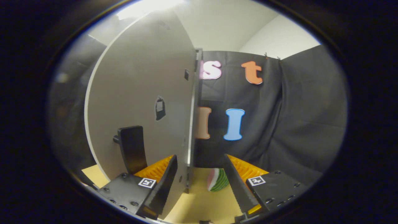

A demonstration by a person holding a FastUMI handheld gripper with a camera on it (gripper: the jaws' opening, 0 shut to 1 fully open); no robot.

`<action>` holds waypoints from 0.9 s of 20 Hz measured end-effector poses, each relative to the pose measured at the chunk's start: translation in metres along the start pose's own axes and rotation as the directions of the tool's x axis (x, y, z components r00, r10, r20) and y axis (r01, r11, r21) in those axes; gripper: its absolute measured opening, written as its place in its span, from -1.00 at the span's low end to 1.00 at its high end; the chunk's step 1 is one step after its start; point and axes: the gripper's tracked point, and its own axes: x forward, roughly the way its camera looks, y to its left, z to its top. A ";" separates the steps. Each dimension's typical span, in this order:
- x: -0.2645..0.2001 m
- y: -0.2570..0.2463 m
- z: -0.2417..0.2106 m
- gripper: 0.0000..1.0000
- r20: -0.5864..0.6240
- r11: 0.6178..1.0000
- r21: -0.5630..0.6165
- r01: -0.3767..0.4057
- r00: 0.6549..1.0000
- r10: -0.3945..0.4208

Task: Open the shoe cabinet door, grab the shoes and put them into the shoe cabinet, then close the shoe cabinet door.

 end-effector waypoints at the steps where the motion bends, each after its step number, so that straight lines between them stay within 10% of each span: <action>1: 0.002 0.012 0.001 0.83 0.003 1.000 -0.003 -0.003 1.000 0.003; 18: 0.137 0.240 0.010 0.93 0.043 0.997 -0.008 -0.081 0.996 0.081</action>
